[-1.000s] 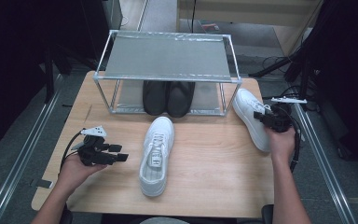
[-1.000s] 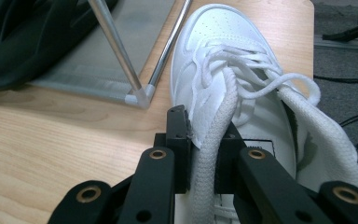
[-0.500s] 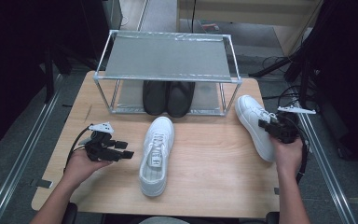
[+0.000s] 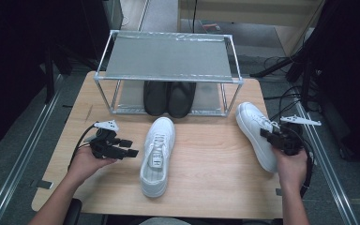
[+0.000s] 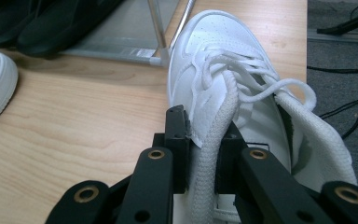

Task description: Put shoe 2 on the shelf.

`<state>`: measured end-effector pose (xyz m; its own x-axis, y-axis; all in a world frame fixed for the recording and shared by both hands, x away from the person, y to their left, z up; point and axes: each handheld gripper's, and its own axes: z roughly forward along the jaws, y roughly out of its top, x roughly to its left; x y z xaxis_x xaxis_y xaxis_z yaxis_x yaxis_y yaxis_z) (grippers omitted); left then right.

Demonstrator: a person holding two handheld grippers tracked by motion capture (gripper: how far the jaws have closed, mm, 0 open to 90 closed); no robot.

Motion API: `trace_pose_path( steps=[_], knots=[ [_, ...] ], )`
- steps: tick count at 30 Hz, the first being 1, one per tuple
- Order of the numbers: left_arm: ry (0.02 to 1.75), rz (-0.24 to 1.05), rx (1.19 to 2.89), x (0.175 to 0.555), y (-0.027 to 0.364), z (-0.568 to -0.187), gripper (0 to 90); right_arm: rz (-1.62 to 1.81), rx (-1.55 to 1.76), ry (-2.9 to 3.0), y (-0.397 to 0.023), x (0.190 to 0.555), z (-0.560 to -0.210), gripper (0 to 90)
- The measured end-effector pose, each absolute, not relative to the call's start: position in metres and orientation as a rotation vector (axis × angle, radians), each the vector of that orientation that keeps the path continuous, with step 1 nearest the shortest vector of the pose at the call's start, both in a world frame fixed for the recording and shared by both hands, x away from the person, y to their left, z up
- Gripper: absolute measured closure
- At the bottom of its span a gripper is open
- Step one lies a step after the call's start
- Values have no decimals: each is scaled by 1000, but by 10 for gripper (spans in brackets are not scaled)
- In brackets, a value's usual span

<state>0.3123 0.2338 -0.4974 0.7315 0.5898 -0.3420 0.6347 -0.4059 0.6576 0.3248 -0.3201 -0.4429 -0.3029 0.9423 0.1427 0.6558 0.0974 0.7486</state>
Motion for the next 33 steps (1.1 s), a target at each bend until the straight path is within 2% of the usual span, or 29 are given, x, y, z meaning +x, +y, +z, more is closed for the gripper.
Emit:
trace_pose_path(
  steps=[14,33],
  knots=[
    [916,-57,2124,312,232,-496,402,1074,1489,2096,-293,294,-442,808],
    [900,-42,2122,311,231,-494,400,1104,1334,2249,-240,287,-445,804]
  ],
)
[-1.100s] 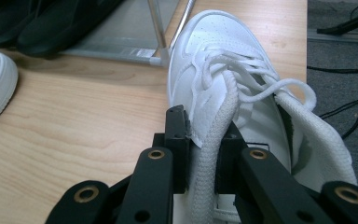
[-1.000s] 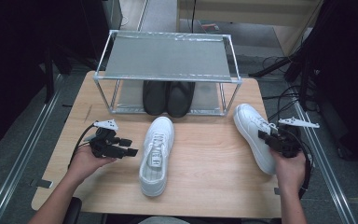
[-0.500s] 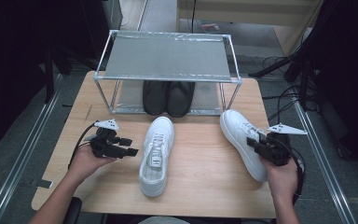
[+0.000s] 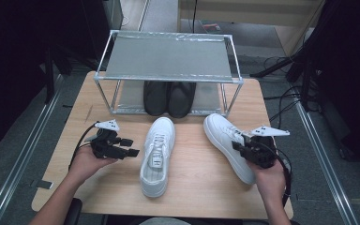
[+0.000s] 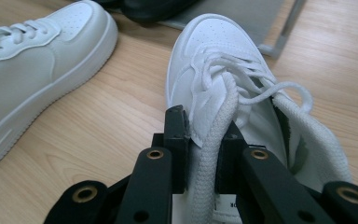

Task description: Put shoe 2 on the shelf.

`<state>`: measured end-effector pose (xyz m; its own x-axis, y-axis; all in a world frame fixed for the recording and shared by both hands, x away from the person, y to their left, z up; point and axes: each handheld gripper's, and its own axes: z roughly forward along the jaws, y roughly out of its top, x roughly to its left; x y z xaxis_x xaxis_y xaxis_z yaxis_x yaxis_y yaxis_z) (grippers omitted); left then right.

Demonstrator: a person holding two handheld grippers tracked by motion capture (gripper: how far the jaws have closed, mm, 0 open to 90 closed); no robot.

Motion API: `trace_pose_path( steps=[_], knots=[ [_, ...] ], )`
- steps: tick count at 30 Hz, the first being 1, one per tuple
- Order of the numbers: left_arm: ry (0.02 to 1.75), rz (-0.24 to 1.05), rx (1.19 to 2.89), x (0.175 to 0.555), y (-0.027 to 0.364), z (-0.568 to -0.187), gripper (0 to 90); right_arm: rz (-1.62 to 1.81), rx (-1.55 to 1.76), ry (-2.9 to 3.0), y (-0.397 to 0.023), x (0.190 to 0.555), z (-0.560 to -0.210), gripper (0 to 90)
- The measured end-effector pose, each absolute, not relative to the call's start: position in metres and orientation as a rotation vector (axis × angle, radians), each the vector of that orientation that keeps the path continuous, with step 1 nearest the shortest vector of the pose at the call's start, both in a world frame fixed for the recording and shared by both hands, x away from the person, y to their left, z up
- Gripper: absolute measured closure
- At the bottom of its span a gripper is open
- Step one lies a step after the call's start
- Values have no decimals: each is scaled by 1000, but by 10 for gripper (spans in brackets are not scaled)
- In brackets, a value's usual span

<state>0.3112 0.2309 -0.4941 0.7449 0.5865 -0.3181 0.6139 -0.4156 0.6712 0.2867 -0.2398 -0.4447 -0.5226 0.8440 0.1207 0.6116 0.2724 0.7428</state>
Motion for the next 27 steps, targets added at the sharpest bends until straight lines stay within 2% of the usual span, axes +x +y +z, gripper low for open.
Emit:
trace_pose_path(
  steps=[21,27],
  knots=[
    [897,-34,2131,309,231,-494,400,1122,1184,2374,-187,291,-453,802],
    [896,-38,2131,307,230,-495,399,1049,1128,2432,-168,287,-467,808]
  ],
)
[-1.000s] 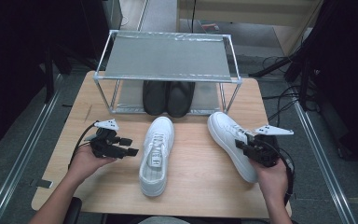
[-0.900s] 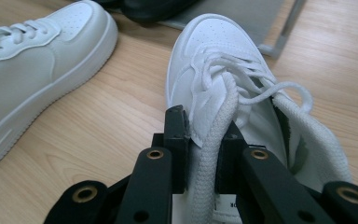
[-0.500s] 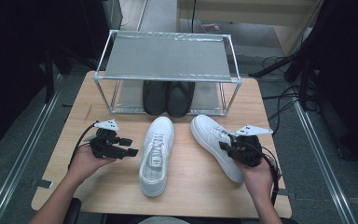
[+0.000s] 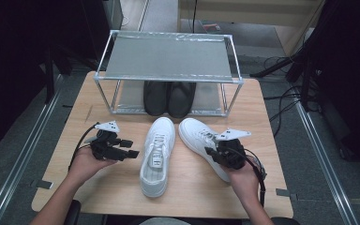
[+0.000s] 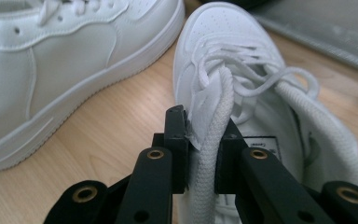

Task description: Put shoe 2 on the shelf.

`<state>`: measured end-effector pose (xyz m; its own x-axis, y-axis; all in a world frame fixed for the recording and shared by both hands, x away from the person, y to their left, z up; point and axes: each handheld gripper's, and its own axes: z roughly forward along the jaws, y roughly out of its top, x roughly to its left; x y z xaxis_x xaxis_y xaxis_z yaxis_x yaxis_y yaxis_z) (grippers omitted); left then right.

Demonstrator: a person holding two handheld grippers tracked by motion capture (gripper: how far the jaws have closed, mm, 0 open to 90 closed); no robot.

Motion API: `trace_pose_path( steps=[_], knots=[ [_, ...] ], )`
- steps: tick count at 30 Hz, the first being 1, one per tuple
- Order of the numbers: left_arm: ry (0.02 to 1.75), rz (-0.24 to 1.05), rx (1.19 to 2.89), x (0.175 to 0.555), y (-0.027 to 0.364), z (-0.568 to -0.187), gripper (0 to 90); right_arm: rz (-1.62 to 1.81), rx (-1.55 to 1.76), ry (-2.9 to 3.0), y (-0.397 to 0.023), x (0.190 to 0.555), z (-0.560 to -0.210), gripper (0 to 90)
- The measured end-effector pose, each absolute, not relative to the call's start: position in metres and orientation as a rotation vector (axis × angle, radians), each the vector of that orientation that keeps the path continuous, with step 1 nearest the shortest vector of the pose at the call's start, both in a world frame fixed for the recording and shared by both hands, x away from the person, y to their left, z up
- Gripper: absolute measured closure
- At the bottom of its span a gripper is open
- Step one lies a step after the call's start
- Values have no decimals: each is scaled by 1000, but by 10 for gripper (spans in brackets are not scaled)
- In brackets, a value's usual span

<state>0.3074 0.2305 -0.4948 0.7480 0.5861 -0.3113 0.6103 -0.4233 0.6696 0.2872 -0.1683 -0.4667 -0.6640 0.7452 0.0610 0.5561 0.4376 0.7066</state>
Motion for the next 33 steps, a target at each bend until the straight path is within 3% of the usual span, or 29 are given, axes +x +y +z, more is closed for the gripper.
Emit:
trace_pose_path(
  steps=[8,12,17,19,31,32,33],
  knots=[
    [898,-40,2136,308,230,-496,398,1076,1114,2459,-156,284,-470,803],
    [898,-33,2143,308,229,-495,399,1098,1114,2460,-154,283,-469,694],
    [893,-28,2142,307,229,-495,399,1156,1110,2450,-165,285,-465,675],
    [893,-25,2143,307,229,-495,399,1250,1103,2443,-176,285,-458,612],
    [900,22,2143,301,224,-495,434,1346,1095,2388,-215,294,-448,723],
    [897,42,2142,300,223,-494,490,1331,1100,2389,-217,295,-448,748],
    [894,58,2119,297,222,-492,624,1318,1106,2383,-223,299,-449,789]
  ],
)
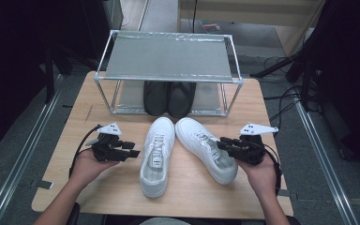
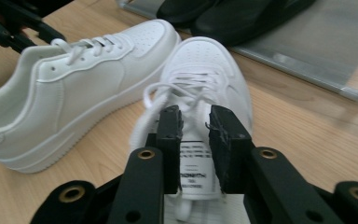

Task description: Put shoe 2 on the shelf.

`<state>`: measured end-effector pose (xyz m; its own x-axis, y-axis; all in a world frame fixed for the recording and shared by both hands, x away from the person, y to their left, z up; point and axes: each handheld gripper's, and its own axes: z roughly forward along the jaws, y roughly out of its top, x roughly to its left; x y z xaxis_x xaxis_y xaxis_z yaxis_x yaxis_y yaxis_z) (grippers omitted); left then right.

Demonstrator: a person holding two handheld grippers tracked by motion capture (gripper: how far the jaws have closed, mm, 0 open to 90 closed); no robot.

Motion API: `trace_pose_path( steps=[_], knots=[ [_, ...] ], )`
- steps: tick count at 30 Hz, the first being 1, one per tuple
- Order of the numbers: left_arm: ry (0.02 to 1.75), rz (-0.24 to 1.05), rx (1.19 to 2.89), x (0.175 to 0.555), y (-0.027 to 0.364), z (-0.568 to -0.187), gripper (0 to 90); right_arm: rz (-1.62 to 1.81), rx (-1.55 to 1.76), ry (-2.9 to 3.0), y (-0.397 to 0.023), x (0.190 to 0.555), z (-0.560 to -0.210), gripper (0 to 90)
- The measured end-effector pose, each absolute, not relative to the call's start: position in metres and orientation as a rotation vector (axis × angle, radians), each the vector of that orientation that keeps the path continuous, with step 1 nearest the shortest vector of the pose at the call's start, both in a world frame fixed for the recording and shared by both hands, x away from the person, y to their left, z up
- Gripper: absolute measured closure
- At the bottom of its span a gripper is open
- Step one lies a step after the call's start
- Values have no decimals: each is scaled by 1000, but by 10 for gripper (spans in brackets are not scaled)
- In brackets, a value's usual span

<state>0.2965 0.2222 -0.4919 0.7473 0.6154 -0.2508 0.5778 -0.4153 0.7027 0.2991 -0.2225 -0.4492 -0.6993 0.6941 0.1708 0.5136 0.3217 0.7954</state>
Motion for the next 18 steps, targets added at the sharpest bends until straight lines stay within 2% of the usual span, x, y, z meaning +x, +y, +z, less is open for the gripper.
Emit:
trace_pose_path(
  steps=[3,5,9,12,18],
  knots=[
    [889,36,2109,295,221,-491,751,1317,1152,2374,-231,306,-451,852],
    [887,23,2117,295,220,-492,769,1318,1155,2371,-233,309,-452,860],
    [877,-6,2153,293,215,-496,871,1279,1220,2372,-242,323,-461,900],
    [875,-22,2161,292,212,-498,898,1256,1252,2398,-241,332,-469,900],
    [880,-35,2199,290,203,-508,892,1193,1252,2441,-231,339,-481,900]
  ],
)
